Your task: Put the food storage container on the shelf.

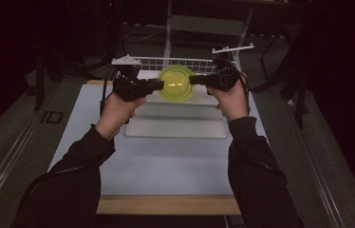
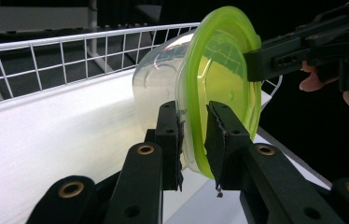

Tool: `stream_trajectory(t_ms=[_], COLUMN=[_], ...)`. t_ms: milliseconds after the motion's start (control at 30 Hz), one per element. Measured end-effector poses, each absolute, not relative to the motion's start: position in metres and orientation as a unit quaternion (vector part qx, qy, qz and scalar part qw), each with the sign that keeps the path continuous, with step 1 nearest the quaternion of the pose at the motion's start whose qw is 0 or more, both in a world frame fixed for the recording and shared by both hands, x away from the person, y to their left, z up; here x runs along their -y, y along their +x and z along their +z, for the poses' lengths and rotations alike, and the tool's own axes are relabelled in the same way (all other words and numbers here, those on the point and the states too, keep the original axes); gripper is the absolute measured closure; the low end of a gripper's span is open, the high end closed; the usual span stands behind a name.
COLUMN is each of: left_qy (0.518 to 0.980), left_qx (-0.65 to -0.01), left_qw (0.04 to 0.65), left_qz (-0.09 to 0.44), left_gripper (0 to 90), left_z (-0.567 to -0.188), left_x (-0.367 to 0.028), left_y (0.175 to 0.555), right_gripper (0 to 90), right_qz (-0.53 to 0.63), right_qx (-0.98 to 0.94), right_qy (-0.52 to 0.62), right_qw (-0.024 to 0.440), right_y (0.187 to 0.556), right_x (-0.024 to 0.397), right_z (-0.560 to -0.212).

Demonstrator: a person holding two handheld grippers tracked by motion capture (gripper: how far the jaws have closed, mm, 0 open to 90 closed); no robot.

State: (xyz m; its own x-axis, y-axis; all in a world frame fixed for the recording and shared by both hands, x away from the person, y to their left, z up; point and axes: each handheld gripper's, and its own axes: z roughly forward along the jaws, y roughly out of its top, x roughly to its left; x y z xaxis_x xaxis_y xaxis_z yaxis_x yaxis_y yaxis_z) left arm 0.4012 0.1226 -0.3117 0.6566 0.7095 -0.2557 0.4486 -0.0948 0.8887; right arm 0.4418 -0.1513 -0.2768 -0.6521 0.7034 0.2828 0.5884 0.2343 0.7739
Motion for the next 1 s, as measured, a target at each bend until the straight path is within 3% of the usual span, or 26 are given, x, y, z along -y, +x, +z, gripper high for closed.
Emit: stream_trajectory(t_ms=[367, 1000], left_qy=[0.725, 0.723], left_qx=[-0.403, -0.418], left_qw=[0.542, 0.531], left_qz=[0.131, 0.142], left_gripper=[73.3, 68.9], left_z=[-0.321, -0.329], left_x=[-0.128, -0.125], left_y=[0.413, 0.435], right_gripper=[79.9, 79.5], right_qz=[0.440, 0.423], right_qx=[-0.786, -0.776], right_qy=[0.434, 0.468], right_qw=[0.024, -0.003], right_y=[0.461, 0.495], right_x=[0.150, 0.160], right_z=[-0.283, -0.287])
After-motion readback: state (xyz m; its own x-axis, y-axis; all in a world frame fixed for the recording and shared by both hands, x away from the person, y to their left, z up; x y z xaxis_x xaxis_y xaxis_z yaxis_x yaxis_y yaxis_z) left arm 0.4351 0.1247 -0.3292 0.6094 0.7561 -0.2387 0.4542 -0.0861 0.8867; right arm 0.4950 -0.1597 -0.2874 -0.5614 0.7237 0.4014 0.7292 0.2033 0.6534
